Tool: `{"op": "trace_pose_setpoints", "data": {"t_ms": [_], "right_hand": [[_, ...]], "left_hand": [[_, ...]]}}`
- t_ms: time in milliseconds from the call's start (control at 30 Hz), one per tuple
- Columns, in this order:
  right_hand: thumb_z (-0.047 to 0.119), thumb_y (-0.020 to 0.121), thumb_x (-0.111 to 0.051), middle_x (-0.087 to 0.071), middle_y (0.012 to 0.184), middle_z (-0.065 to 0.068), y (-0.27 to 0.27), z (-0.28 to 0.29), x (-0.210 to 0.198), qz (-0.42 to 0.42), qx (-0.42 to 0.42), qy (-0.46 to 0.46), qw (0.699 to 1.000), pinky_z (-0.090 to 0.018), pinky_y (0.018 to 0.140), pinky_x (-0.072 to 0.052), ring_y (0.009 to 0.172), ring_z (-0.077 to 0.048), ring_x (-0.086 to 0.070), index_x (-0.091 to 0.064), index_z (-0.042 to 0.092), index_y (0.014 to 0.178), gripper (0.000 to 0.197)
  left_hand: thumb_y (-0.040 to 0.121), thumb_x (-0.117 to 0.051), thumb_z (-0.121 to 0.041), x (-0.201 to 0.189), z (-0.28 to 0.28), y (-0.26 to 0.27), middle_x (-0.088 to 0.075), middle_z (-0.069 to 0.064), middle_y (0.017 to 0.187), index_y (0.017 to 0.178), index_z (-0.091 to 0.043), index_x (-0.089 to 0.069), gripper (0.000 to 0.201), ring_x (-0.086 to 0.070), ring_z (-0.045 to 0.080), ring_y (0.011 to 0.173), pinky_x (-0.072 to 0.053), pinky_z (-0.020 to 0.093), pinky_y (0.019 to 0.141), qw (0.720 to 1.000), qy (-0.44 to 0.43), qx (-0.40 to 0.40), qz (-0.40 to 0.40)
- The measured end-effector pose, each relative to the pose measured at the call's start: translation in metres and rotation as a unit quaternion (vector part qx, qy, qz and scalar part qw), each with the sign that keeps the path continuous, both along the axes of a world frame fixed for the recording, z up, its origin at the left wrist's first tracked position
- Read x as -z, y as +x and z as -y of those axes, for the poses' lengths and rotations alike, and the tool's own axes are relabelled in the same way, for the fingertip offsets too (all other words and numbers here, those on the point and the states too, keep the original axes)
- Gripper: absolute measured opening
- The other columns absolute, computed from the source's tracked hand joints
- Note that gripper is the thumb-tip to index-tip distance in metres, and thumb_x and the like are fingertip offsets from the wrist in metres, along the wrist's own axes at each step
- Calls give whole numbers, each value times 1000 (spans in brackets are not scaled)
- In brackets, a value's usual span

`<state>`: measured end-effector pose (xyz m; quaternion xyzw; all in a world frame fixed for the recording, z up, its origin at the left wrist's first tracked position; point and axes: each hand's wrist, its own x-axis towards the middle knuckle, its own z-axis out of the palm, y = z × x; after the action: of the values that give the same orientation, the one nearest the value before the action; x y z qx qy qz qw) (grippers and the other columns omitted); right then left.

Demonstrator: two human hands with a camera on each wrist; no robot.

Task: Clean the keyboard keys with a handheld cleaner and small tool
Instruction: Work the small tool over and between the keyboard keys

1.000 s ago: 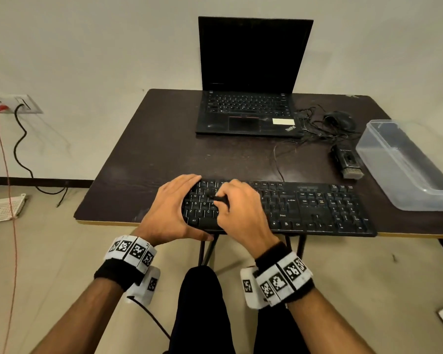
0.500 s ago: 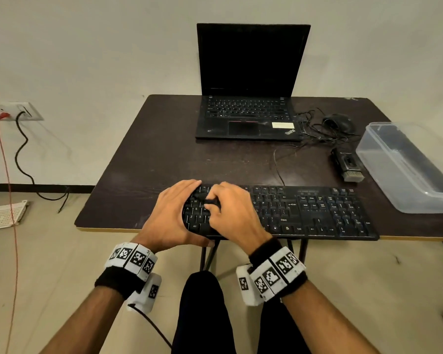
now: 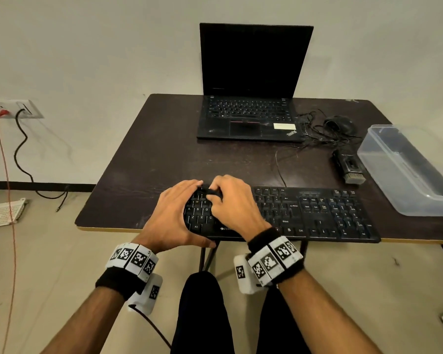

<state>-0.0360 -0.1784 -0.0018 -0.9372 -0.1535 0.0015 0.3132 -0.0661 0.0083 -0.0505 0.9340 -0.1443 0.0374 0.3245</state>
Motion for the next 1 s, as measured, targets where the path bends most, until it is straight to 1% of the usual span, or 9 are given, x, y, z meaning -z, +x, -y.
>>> {"op": "trace_pose_setpoints", "data": {"t_ms": [100,167,267,400,567,667,767,867,1000], "right_hand": [[17,97,-72,-69,101,2,0,19,-9,-23,14,-16,1000,-28,80,-42,95,-16,-62,-66,25,89,13],[15,96,-72,-66,91,6,-2,49,-14,-37,74,-26,996,-25,77,-39,88,-13,-58,-63,29,84,21],[15,96,-73,-62,84,9,0,74,-15,-27,130,-17,991,-24,77,-38,87,-14,-60,-68,27,85,17],[20,101,-70,-60,97,6,6,21,-5,-22,48,-11,999,-26,82,-36,97,-15,-59,-67,24,93,9],[21,99,-72,-70,100,1,12,3,-7,-35,23,5,999,-32,83,-47,98,-20,-64,-71,20,92,7],[18,97,-75,-73,96,1,13,33,-11,-36,94,7,995,-31,82,-53,95,-17,-67,-73,22,88,10],[17,96,-75,-75,93,-2,22,53,-11,-24,148,-1,989,-29,82,-50,95,-22,-69,-69,24,84,15],[21,98,-75,-72,93,2,23,27,-12,-50,95,10,994,-23,80,-41,92,-17,-66,-69,29,85,16],[20,95,-75,-76,107,1,26,-8,-9,-66,31,14,997,-22,86,-40,106,-20,-68,-79,26,96,7]], "left_hand": [[40,-88,-81,0,-1,0,-29,-23,158,161,-28,-32,144,-8,-19,146,-6,23,125,1000,0,2,-3],[40,-89,-80,0,-1,1,-27,-25,158,162,-29,-30,145,-5,-20,145,-5,22,124,1000,-1,6,-4],[40,-88,-82,1,-1,2,-29,-23,158,162,-27,-31,145,-7,-18,147,-4,21,124,1000,6,8,3],[39,-87,-82,0,0,1,-33,-20,158,160,-24,-35,144,-14,-12,148,-5,22,125,1000,9,4,5],[39,-86,-79,-6,3,-2,-25,-36,150,157,-23,-38,139,-2,-30,138,-2,12,120,1000,-11,3,11],[38,-91,-75,-4,1,-1,-26,-27,155,161,-27,-33,144,1,-28,139,-7,23,123,1000,-9,1,-7],[38,-89,-79,-2,0,1,-27,-25,157,162,-28,-31,146,0,-25,142,-4,21,123,1000,-1,3,-9],[37,-86,-82,-1,-1,-1,-29,-24,157,161,-28,-33,146,-3,-24,142,-6,23,124,1000,-7,-3,-5],[36,-86,-82,-3,2,-2,-27,-37,150,158,-27,-37,142,-12,-23,142,-16,34,126,1000,-24,1,2]]}}
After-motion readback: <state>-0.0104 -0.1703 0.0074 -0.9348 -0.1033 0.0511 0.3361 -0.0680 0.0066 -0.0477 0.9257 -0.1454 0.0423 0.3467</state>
